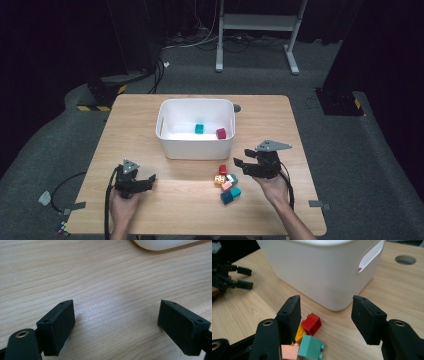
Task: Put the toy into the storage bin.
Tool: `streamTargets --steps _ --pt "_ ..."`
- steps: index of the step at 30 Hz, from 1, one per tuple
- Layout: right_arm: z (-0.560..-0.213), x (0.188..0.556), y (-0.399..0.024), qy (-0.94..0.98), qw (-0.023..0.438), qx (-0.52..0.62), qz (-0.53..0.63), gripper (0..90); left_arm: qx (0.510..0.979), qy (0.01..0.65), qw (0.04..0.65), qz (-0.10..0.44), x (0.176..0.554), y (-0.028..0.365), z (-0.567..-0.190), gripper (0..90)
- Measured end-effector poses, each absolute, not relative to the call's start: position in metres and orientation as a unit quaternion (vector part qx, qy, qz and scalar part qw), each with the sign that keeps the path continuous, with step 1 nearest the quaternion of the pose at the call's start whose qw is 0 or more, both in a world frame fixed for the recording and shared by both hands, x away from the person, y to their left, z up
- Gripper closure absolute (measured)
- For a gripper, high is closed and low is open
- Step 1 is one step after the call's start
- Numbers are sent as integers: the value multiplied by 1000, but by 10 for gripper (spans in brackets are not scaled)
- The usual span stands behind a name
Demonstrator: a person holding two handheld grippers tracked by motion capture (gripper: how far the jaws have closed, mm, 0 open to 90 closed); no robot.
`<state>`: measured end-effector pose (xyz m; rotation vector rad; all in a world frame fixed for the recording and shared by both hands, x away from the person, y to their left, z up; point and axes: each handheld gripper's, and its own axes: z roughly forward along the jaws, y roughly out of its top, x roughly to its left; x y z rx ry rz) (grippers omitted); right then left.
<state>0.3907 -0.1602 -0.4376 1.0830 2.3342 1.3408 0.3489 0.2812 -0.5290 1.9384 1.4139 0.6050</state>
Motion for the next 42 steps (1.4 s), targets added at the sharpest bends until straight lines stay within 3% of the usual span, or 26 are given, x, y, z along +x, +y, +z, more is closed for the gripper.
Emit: streamTargets --steps 16,42 --pt "-487 378 -150 821 91 383 413 400 741 539 326 231 349 281 -529 145" --pt "-502 385 -137 833 107 386 382 434 741 540 326 231 349 281 -529 145"
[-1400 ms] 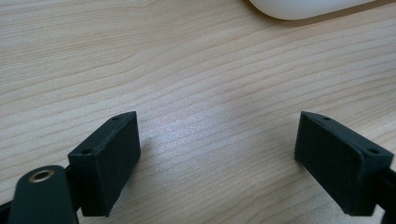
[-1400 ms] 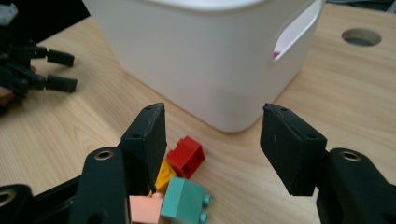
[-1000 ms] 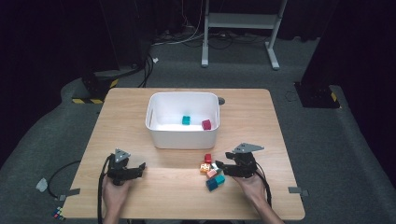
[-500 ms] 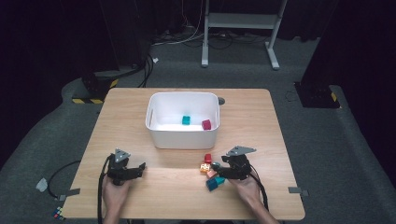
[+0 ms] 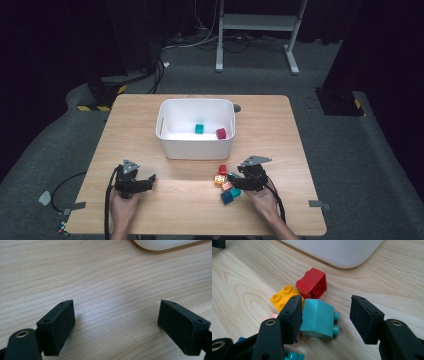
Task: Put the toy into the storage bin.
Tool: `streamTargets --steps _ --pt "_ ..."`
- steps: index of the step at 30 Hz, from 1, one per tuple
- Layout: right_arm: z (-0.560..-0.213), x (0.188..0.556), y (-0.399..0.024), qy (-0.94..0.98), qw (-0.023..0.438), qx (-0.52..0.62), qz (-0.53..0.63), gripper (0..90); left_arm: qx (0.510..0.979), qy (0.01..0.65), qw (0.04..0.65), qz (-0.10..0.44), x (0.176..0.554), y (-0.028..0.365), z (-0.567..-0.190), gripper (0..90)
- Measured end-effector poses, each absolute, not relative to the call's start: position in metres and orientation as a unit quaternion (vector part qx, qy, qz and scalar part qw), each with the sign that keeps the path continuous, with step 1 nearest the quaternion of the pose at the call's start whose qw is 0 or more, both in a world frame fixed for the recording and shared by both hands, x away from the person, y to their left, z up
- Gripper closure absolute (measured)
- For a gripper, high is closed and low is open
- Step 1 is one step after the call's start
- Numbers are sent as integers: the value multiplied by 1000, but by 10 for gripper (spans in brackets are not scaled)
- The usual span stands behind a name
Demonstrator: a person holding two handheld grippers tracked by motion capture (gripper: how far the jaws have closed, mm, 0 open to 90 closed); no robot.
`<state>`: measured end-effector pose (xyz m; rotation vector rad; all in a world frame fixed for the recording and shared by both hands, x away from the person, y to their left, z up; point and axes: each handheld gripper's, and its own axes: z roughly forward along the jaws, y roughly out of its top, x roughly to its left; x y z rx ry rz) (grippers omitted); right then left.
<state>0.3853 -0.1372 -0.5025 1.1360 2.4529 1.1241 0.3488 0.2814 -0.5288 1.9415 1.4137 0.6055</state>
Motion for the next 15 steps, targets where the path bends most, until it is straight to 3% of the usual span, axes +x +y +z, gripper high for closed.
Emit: streamTargets --steps 15 --pt "-514 390 -136 848 128 384 344 544 740 540 327 231 349 281 -529 145"
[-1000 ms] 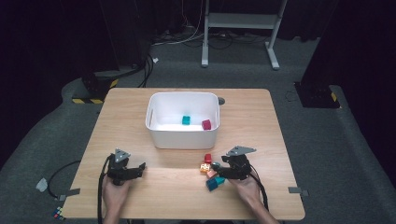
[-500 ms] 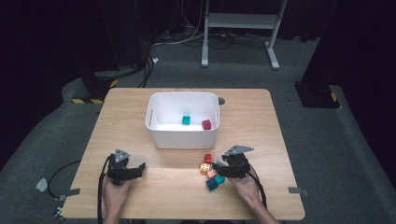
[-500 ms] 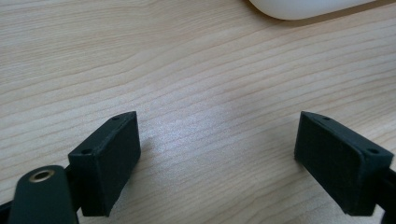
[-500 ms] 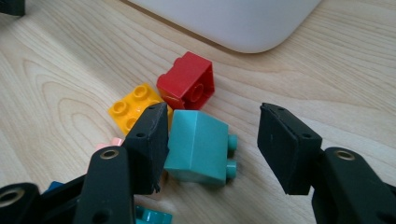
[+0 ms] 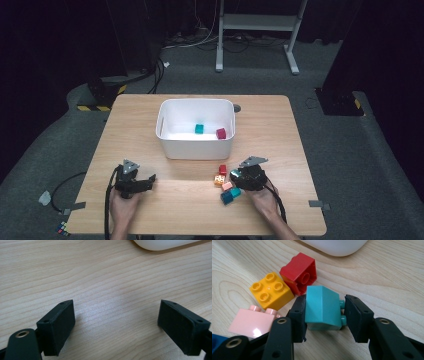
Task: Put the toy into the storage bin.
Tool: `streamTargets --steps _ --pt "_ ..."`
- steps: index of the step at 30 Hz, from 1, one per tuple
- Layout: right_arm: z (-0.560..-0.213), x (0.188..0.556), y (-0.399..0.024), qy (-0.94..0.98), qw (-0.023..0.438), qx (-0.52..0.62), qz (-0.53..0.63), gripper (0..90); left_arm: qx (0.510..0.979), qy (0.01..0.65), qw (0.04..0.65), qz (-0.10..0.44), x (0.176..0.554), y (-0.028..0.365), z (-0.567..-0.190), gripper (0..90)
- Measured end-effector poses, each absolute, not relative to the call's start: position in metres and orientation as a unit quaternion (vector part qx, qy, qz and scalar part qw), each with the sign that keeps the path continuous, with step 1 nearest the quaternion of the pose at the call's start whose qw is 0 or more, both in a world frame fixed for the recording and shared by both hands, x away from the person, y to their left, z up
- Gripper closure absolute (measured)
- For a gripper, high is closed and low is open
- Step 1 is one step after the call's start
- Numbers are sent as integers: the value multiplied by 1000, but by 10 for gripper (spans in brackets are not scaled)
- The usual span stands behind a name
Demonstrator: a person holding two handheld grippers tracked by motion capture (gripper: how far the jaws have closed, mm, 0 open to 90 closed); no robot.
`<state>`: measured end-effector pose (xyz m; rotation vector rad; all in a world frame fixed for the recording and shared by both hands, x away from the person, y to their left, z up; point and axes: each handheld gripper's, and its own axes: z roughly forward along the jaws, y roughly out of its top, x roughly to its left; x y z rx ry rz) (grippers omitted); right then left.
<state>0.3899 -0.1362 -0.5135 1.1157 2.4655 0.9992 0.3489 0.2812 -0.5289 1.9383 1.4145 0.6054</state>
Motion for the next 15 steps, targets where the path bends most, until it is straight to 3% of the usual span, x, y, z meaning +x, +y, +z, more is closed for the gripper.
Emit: streamTargets --steps 15 --pt "-513 388 -137 846 147 382 342 569 741 539 326 231 349 281 -529 145"
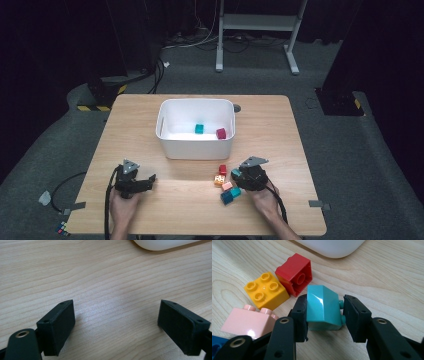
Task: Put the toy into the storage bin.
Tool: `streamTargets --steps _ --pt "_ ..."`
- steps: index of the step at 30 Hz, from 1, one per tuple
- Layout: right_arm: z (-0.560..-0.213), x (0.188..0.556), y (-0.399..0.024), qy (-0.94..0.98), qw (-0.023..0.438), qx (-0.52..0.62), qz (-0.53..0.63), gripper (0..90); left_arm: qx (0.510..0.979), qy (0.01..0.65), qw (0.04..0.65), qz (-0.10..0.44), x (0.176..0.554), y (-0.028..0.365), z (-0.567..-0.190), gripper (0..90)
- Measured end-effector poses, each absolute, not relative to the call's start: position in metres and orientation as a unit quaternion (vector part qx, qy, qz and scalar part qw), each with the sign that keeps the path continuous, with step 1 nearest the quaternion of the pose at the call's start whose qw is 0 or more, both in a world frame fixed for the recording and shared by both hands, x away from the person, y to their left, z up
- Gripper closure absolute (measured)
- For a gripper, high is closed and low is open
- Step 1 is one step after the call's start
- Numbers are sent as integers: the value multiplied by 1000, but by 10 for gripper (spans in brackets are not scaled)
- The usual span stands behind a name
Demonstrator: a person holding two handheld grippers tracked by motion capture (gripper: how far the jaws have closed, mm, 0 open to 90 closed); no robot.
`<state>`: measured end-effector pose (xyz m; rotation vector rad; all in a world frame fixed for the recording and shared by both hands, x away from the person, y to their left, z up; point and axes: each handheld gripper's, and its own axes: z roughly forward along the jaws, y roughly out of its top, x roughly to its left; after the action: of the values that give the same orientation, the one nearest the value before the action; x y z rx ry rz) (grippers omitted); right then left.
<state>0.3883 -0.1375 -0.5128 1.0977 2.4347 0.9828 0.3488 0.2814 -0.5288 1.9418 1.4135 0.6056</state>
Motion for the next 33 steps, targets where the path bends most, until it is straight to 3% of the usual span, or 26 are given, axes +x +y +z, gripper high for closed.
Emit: streamTargets --steps 33 --pt "-451 396 -148 828 137 373 396 571 741 539 326 231 349 281 -529 145"
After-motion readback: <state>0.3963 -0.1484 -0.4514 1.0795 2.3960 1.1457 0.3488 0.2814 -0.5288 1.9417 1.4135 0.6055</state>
